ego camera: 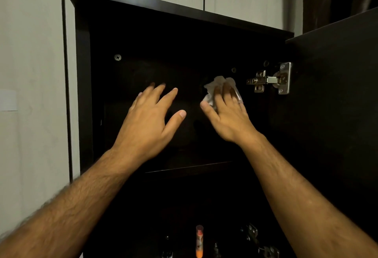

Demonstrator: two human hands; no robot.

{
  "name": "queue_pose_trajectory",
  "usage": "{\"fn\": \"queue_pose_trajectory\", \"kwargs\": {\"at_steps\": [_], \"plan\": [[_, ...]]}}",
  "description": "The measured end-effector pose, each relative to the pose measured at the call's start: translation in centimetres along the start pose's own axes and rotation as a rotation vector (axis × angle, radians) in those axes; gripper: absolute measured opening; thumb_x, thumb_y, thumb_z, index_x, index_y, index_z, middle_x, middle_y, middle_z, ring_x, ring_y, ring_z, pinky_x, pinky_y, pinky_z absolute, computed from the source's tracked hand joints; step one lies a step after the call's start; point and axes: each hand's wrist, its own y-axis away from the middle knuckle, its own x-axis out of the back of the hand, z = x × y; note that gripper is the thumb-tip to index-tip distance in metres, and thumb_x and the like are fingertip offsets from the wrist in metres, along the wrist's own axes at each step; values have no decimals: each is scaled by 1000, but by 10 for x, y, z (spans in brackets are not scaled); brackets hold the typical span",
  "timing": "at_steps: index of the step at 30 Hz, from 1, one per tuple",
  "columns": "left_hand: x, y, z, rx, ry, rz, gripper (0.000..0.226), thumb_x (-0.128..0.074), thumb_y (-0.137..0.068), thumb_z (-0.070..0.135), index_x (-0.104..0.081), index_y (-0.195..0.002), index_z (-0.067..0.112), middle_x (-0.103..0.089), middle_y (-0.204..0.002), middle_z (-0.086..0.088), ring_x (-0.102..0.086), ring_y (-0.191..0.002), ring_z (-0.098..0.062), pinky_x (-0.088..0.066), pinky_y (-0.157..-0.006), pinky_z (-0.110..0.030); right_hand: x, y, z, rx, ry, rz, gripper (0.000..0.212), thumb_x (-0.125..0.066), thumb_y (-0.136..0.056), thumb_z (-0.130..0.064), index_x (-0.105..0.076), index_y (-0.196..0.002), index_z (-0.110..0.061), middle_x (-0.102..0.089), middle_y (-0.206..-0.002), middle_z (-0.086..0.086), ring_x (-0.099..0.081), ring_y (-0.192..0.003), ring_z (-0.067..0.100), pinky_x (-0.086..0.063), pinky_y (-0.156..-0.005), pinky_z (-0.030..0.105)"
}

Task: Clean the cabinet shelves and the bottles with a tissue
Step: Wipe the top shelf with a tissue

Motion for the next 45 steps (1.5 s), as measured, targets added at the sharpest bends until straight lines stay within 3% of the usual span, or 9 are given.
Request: {"fn": "queue_pose_trajectory", "kwargs": {"at_steps": [6, 15, 22, 26, 30, 32, 35, 40, 45], "plan": [[3, -3, 2, -20, 8, 26, 62, -32, -96, 56, -24, -151, 29, -23, -159, -2, -10, -148, -17, -5, -118, -35, 15, -33, -9, -120, -93, 99, 89, -15, -92, -72, 12, -154, -14, 21, -161, 9, 18, -148, 21, -1, -121, 43], [8, -1, -1, -6, 18, 68, 61, -33, -97, 54, -24, -151, 29, -25, -158, -2, -13, -147, -17, -5, -115, -32, -7, 2, -32, 340, 40, 5, 85, -8, -88, -74, 11, -154, -24, 23, -160, 1, 19, -147, 14, 6, -121, 40], [8, 2, 2, -5, 21, 38, 61, -34, -97, 53, -24, -151, 29, -25, -158, -2, -13, -148, -17, -5, -117, -33, 2, -8, 0, -58, 37, 4, 97, -4, -82, -79, 13, -153, -16, 20, -161, 8, 18, -148, 21, 0, -122, 46], [7, -1, 6, 2, 18, 44, 60, -33, -97, 53, -24, -151, 29, -25, -158, -2, -14, -147, -17, -6, -118, -34, 12, -28, -23, 53, 5, 23, 87, -15, -92, -71, 14, -153, -17, 23, -160, 8, 22, -147, 23, 6, -122, 44], [5, 0, 6, 7, 28, 35, 60, -35, -98, 52, -24, -151, 28, -25, -158, -2, -14, -147, -17, -6, -117, -33, -7, 21, -30, 188, 81, 25, 82, -29, -96, -63, 3, -156, -17, 14, -162, 6, 13, -149, 21, -3, -121, 42], [4, 1, 6, 10, 17, 26, 60, -35, -98, 51, -24, -151, 28, -25, -158, -2, -15, -147, -17, -6, -117, -33, -18, 34, -17, 111, 68, -13, 80, -49, -95, -50, -13, -154, -9, -2, -162, 11, -5, -150, 26, -25, -116, 37], [4, 0, 6, 11, 6, 18, 59, -35, -98, 52, -25, -151, 28, -26, -158, -2, -15, -147, -18, -7, -117, -34, -14, 22, 1, 97, -360, -38, 46, -67, -88, -28, -52, -121, 1, -55, -123, 15, -63, -105, 22, -53, -72, 22], [7, 2, 5, 19, 5, 24, 59, -34, -98, 52, -27, -151, 27, -28, -157, -1, -16, -147, -17, -9, -119, -36, 15, -16, 8, -117, -267, 372, 9, -61, -92, -10, -67, -99, -10, -58, -100, -1, -55, -80, 8, -39, -62, 10], [11, 6, -3, 37, -3, 13, 59, -35, -98, 51, -28, -151, 27, -29, -157, -2, -17, -147, -17, -10, -119, -38, 4, -11, -34, 76, -265, 250, 6, -74, -83, -27, -69, -84, -23, -63, -83, -10, -59, -75, 6, -49, -64, 24]]}}
